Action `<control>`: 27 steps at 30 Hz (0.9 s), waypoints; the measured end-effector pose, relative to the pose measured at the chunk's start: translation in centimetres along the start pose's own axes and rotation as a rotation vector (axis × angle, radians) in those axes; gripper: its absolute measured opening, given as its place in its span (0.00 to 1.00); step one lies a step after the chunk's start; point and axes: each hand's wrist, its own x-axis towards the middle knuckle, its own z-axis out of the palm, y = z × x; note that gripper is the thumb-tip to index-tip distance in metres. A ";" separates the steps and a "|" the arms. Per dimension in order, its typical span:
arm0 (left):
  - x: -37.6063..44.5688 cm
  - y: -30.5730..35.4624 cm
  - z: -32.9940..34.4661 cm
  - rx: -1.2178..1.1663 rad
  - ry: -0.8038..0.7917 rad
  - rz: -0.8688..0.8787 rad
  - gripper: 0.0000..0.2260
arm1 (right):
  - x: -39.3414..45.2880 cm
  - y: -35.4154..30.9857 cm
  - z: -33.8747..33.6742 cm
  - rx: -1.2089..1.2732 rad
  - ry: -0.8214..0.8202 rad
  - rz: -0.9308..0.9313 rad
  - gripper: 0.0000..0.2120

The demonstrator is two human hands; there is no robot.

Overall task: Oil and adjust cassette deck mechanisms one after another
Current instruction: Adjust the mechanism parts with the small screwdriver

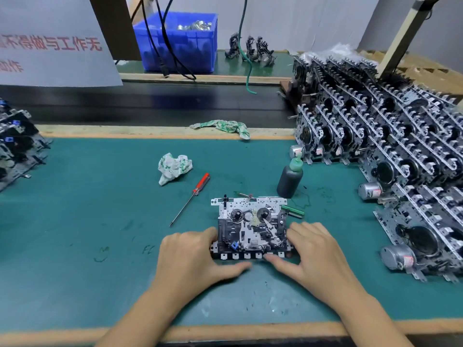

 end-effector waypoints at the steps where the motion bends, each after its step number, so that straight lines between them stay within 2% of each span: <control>1: -0.1 0.2 0.0 0.006 0.005 -0.024 0.27 | 0.0 0.0 -0.1 0.017 -0.006 -0.003 0.23; 5: -0.2 0.8 0.3 0.019 0.018 -0.075 0.25 | 0.0 0.1 -0.5 0.070 -0.035 -0.025 0.25; 11: -0.1 -0.3 -0.1 -0.040 -0.038 0.056 0.30 | 0.0 0.1 -0.1 -0.019 0.018 -0.053 0.23; 19: -0.9 -0.6 -0.3 -0.007 -0.055 0.212 0.28 | 0.2 0.0 -0.2 -0.034 0.040 -0.002 0.26; 27: -0.9 -1.2 -0.7 0.002 -0.062 0.269 0.24 | 0.3 0.8 -0.8 0.010 0.015 -0.103 0.20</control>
